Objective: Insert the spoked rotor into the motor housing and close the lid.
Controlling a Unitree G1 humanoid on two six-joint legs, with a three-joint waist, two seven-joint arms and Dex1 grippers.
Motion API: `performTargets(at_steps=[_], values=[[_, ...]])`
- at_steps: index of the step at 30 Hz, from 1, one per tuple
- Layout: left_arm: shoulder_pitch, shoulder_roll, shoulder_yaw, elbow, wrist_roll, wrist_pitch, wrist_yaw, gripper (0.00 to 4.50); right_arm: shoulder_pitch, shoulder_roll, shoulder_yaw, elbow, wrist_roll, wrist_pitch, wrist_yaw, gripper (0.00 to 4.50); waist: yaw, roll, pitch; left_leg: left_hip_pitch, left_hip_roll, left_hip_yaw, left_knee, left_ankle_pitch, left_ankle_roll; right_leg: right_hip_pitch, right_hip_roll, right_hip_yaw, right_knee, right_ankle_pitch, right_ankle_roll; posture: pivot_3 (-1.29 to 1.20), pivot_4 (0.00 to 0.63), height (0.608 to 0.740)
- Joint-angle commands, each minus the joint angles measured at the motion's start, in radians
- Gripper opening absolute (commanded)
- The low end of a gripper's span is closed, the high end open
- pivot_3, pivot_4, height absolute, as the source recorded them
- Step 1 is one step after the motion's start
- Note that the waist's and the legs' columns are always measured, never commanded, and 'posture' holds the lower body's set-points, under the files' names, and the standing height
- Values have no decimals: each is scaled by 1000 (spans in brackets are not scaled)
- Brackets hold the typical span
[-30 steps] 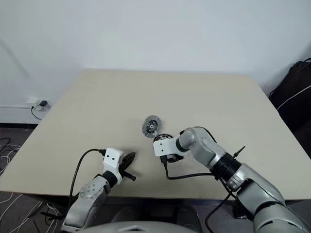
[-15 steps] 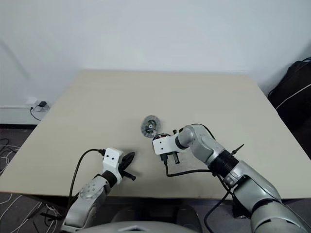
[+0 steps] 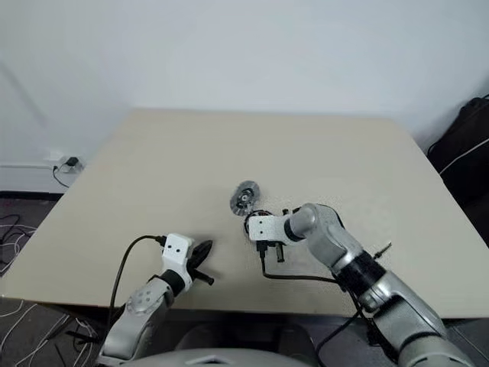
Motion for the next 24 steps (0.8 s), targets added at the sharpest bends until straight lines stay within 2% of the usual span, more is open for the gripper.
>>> performTargets(at_steps=[1,10,11,18,24], values=[[-1,-11,2,-20,-10,-18,6,0,94,-49,-71,-212,70,180,40,4,8,0,0,-1,0,0,0,-1,1,-1,0,-1,-1,0,0,0,0,740],[3,-16,-4,-8,-11,-18,-3,0,238,-43,-119,-484,174,544,-71,4,11,1,1,-7,-1,-4,2,-3,4,-3,0,-4,-5,-1,3,0,0,740],[-1,-15,-7,-5,-9,-17,-5,0,238,-11,-131,-483,174,592,-117,4,11,0,1,-7,-1,-4,2,-3,4,-3,0,-3,-5,-3,7,0,0,740],[-14,-5,-2,4,-11,-15,-15,0,202,219,-231,-431,203,889,-375,4,9,0,2,-7,-1,-4,3,-2,2,-2,0,-3,-4,-2,9,0,0,740],[-18,1,-1,7,-11,-16,-19,0,166,359,-271,-369,242,941,-520,4,0,1,2,-7,-1,-4,3,-1,1,-2,0,-3,-4,0,12,0,0,740]])
